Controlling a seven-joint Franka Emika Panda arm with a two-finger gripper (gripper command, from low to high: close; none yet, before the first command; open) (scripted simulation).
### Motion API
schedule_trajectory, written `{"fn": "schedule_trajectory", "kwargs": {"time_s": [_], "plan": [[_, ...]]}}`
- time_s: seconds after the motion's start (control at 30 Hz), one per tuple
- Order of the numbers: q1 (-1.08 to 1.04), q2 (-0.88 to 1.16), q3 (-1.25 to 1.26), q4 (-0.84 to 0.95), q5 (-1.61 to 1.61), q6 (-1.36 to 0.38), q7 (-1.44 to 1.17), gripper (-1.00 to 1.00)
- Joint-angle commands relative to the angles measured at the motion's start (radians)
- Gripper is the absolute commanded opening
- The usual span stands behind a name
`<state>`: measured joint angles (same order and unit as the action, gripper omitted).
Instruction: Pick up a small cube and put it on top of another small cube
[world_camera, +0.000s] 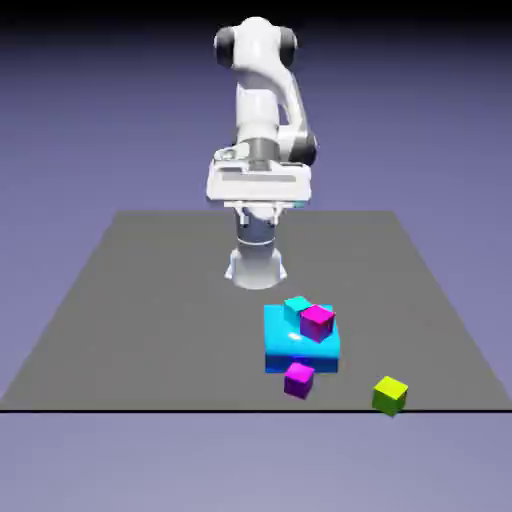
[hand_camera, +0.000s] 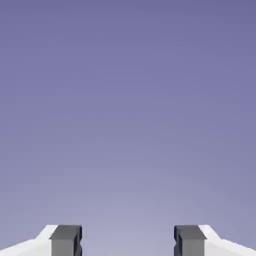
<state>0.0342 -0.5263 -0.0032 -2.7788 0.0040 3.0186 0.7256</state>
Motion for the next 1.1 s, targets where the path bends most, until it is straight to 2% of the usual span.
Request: {"fn": "schedule_trajectory", "kwargs": {"time_s": [0.0,0.9,0.97,1.07], "plan": [[0.018,0.036,-0.003,0.026,0.003,-0.015,-0.013,0.00],[0.515,1.015,-0.073,0.725,0.094,-0.426,-0.358,0.00],[0.523,1.031,-0.075,0.737,0.096,-0.433,-0.364,0.00],[0.513,1.139,-0.061,0.768,0.107,-0.356,-0.373,0.00]]}}
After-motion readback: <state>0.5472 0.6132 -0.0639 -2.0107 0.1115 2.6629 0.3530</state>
